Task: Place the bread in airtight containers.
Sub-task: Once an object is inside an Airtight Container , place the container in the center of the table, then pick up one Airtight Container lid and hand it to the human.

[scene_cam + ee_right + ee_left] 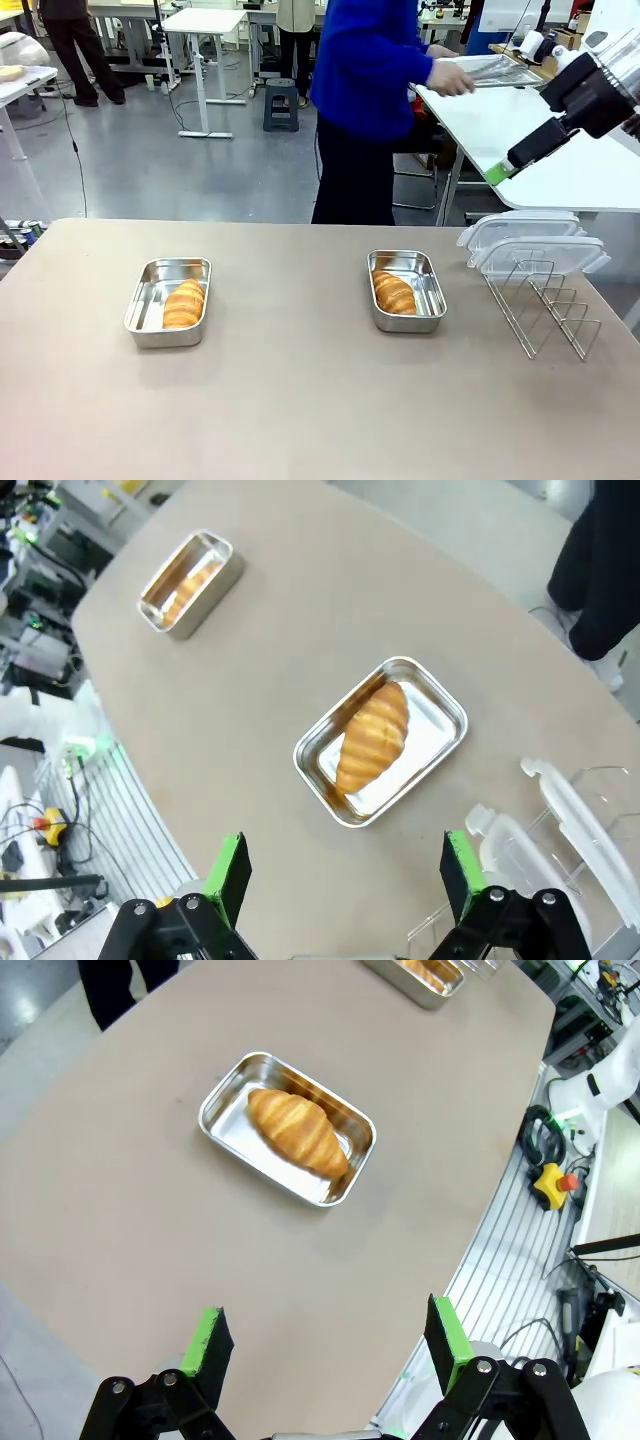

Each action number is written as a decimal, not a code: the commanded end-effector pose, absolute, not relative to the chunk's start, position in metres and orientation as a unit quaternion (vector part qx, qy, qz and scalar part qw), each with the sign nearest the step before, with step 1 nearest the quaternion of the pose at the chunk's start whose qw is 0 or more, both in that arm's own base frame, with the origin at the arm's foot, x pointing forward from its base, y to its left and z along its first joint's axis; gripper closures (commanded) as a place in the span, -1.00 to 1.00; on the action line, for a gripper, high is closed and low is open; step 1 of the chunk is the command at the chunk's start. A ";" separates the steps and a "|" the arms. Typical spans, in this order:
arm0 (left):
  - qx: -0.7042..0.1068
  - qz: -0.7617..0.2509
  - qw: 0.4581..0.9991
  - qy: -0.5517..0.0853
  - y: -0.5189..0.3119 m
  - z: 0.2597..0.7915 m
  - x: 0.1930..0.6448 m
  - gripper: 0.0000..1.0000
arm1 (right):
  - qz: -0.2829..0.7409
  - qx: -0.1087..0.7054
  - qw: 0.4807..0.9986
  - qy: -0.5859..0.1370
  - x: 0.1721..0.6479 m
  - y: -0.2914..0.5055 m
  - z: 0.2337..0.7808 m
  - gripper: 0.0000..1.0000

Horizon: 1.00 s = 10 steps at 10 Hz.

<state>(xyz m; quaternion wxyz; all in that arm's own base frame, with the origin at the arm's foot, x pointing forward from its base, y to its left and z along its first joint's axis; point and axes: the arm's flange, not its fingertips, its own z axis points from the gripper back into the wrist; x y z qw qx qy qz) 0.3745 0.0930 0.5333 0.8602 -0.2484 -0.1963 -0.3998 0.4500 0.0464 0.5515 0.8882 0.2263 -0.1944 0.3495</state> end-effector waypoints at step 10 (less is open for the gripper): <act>-0.248 -0.406 0.858 -0.194 0.094 0.534 0.374 -1.00 | 0.351 0.222 0.888 -0.199 0.448 0.045 0.552 -1.00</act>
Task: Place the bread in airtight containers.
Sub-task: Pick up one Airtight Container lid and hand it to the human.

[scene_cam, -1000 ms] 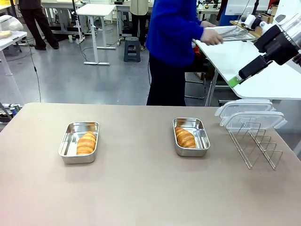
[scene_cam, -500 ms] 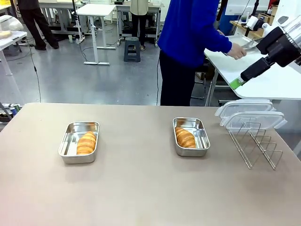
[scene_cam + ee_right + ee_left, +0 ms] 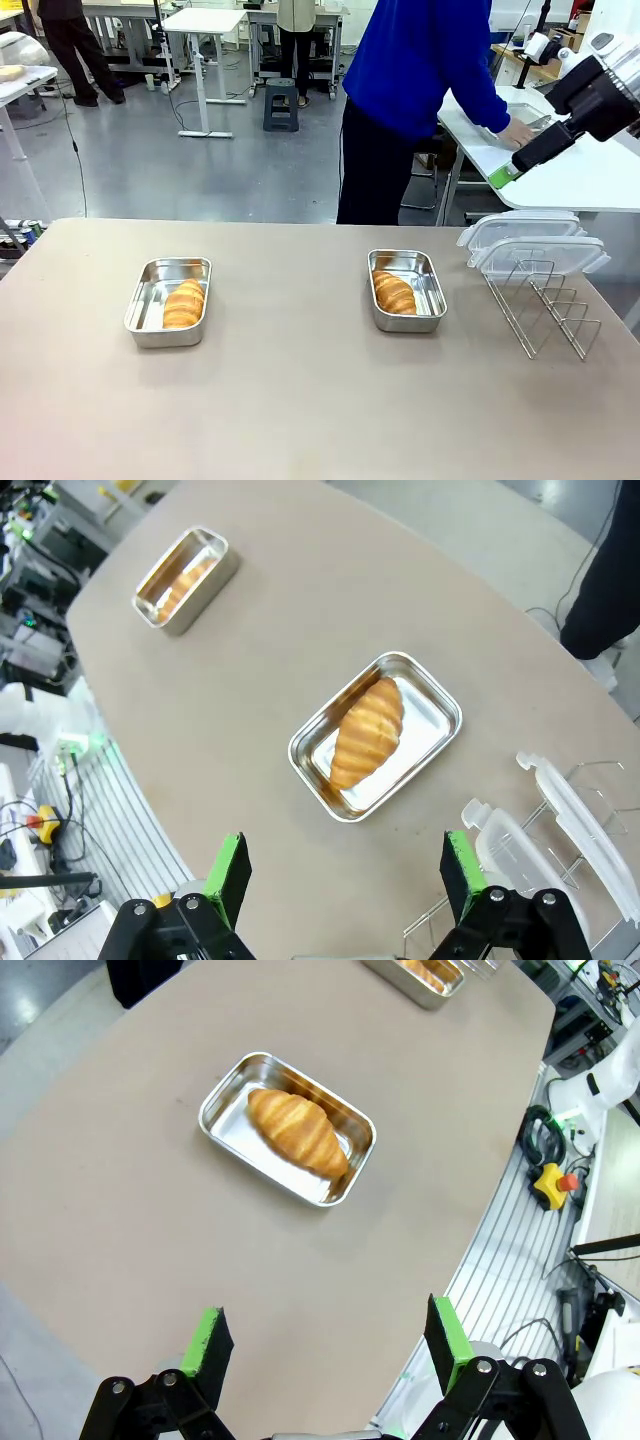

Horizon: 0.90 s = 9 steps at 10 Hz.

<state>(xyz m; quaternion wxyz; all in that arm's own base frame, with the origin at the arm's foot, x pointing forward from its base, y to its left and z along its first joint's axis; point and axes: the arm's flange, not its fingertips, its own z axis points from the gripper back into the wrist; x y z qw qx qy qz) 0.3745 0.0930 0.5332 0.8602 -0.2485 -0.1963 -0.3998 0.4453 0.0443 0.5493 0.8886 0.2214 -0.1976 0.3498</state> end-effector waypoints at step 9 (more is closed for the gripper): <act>-0.248 -0.406 0.858 -0.194 0.094 0.534 0.374 -1.00 | 0.680 0.053 0.730 -0.037 0.443 -0.015 0.541 -1.00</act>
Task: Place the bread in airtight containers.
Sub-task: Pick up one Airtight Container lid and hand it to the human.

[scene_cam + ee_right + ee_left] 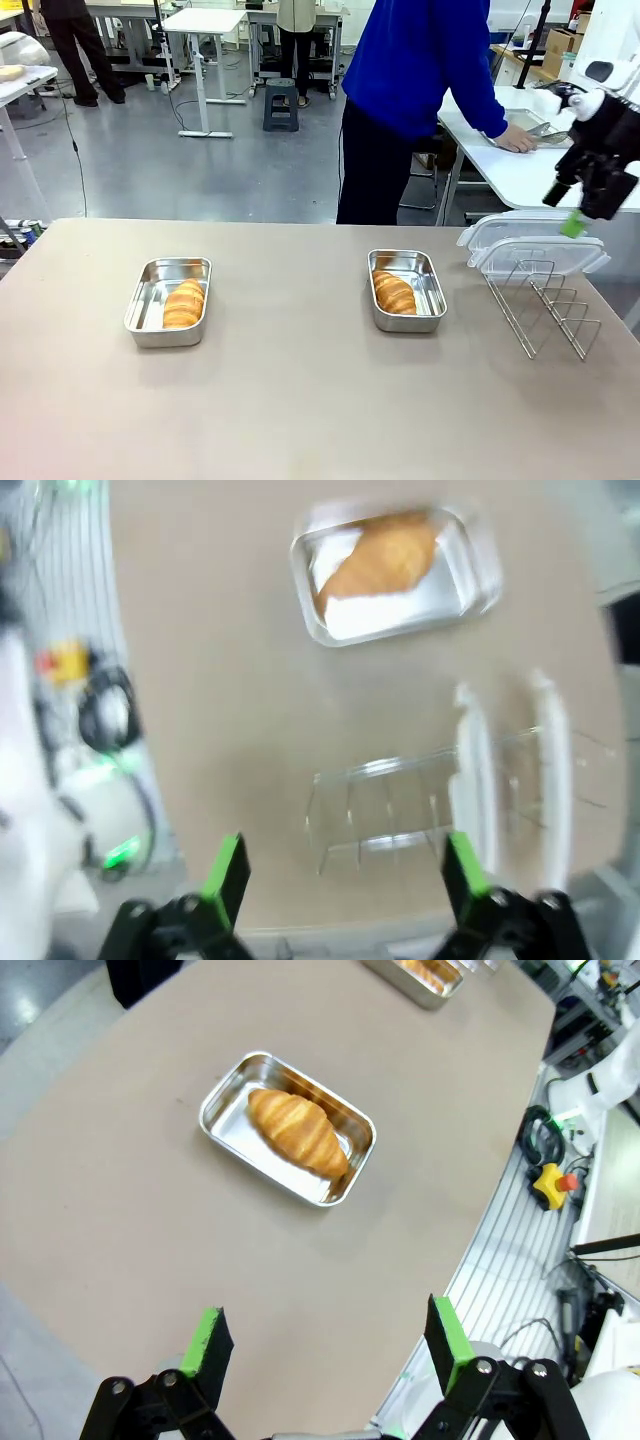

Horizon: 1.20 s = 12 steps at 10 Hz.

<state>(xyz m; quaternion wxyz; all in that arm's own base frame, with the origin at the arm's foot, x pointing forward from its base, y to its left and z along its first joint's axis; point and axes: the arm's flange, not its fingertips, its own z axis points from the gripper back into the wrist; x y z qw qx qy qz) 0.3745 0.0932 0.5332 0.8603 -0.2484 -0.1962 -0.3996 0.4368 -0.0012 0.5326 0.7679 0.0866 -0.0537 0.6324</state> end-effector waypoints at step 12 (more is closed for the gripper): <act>-0.248 -0.406 0.858 -0.194 0.094 0.534 0.374 -1.00 | 0.683 -0.060 0.721 -0.100 0.454 -0.037 0.460 -1.00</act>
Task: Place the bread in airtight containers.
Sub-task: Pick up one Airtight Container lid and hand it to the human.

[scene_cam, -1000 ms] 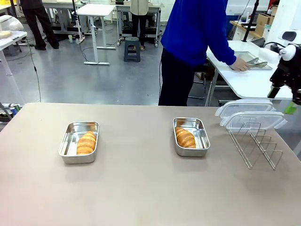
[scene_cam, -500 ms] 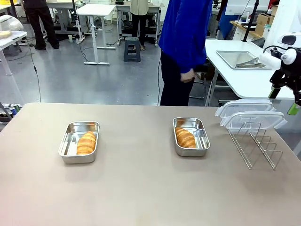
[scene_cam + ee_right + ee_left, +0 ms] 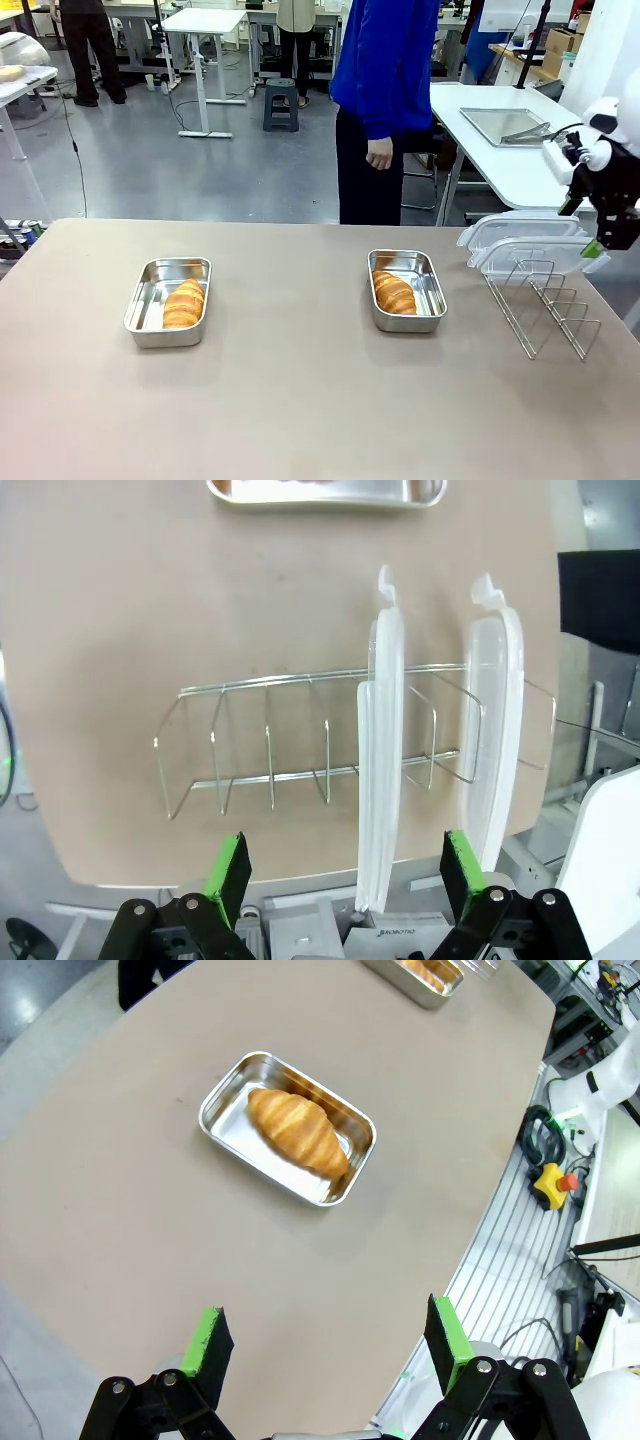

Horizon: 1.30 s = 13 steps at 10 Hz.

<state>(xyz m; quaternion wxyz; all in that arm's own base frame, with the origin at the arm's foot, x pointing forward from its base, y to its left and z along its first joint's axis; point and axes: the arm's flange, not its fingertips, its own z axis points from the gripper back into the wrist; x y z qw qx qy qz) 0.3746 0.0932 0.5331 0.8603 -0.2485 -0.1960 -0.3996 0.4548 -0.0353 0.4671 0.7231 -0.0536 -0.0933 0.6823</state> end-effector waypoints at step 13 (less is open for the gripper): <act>-0.248 -0.406 0.858 -0.194 0.094 0.534 0.374 -1.00 | 0.700 -0.097 0.695 -0.136 0.471 -0.035 0.428 0.71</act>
